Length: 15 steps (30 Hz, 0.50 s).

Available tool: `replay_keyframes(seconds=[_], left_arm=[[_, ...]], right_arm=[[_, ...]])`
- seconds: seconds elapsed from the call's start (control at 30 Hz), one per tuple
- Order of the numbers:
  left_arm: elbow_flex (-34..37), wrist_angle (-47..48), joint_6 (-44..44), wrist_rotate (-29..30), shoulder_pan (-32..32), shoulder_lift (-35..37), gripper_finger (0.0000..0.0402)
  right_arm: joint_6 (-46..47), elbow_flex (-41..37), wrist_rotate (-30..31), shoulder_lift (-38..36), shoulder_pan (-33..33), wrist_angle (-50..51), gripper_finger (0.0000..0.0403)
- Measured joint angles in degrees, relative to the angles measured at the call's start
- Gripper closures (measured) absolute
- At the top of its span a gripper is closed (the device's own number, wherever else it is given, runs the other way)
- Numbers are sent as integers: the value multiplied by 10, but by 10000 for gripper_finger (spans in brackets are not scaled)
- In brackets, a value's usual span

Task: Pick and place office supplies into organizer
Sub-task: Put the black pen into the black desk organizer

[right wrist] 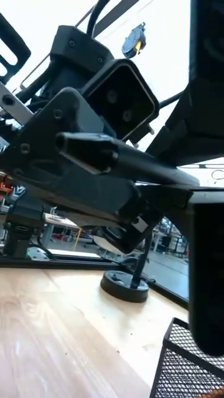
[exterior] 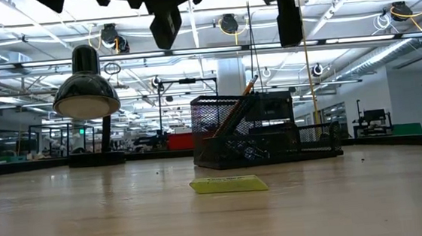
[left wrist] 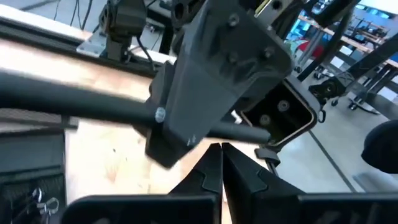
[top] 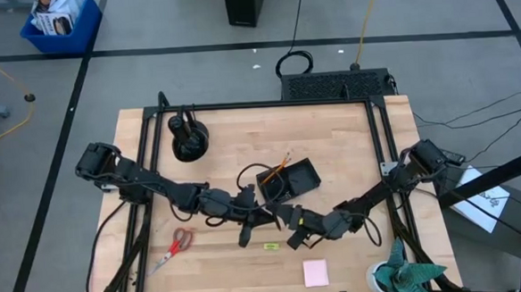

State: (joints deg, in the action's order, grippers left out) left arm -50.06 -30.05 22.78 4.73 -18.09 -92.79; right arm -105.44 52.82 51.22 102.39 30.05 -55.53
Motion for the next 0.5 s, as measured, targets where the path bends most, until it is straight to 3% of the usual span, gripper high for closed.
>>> replay_keyframes(seconds=[0.27,0.5], left_arm=[[0,34,13,12,-15,0,297],[0,25,-34,17,-15,24,212]], right_arm=[[-19,0,30,0,19,3,376],[-76,-1,60,0,56,1,376]])
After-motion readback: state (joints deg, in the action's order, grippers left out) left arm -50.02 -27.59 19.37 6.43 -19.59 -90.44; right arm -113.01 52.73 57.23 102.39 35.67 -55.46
